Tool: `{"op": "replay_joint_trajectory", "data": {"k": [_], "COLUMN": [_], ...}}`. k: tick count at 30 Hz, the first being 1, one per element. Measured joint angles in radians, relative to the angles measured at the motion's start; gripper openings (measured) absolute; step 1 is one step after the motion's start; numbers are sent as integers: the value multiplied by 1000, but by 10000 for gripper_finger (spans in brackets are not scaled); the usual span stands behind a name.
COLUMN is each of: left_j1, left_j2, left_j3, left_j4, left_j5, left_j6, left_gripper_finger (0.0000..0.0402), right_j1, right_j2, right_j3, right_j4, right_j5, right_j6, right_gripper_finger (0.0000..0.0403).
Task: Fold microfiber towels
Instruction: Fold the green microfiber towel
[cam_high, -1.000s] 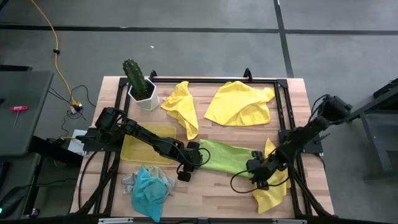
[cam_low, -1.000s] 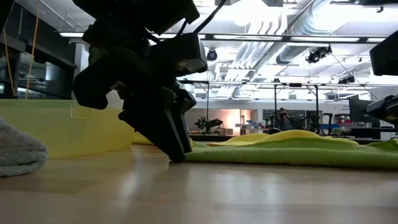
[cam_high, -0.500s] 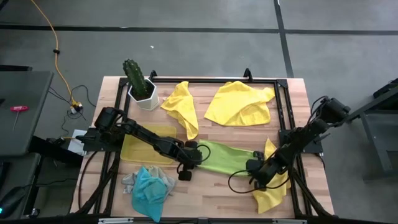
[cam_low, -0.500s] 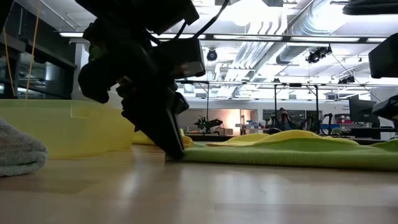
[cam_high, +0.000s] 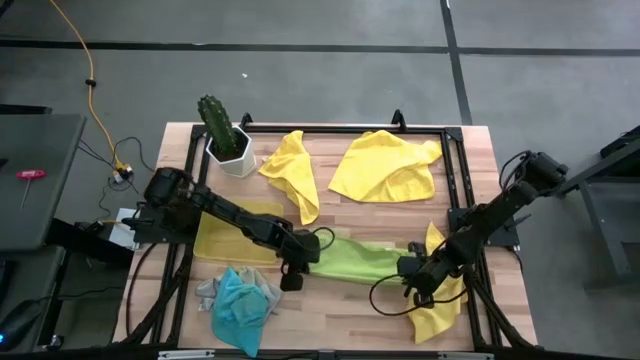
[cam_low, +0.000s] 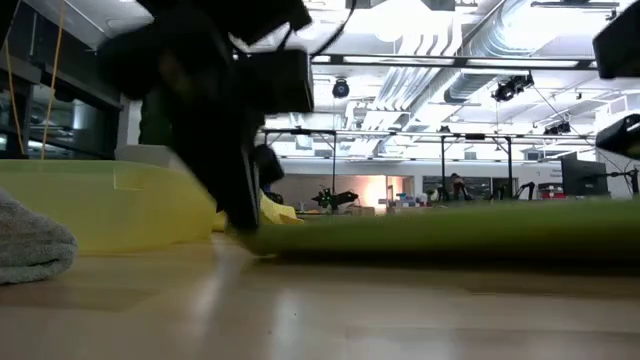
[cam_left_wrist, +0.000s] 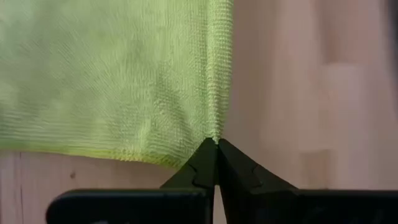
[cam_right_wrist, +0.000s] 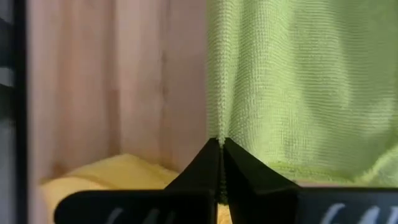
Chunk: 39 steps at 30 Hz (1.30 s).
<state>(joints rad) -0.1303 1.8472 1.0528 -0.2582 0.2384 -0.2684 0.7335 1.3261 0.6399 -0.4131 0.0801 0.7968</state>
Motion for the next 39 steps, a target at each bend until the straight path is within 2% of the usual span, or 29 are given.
{"op": "replay_joint_trajectory", "data": {"k": [6, 14, 21, 32, 39], "left_j1": [34, 112, 160, 59, 63], "left_j2": [-24, -25, -30, -30, -31], "left_j3": [1, 0, 1, 2, 3], "left_j4": [-19, 4, 18, 26, 52], "left_j5": [37, 51, 185, 379, 324], "left_j6": [-29, -163, -253, -408, -474], "left_gripper_finger": [1, 0, 0, 0, 0], "right_j1": [-46, -104, -125, -124, -127], "right_j2": [-104, -121, -120, -120, -120], "right_j3": [-1, -1, -1, -1, -1], "right_j4": [-60, -140, -162, -11, -55], "right_j5": [-1, 6, -4, -77, -48], "right_j6": [85, 132, 190, 221, 324], "right_gripper_finger": [1, 0, 0, 0, 0]}}
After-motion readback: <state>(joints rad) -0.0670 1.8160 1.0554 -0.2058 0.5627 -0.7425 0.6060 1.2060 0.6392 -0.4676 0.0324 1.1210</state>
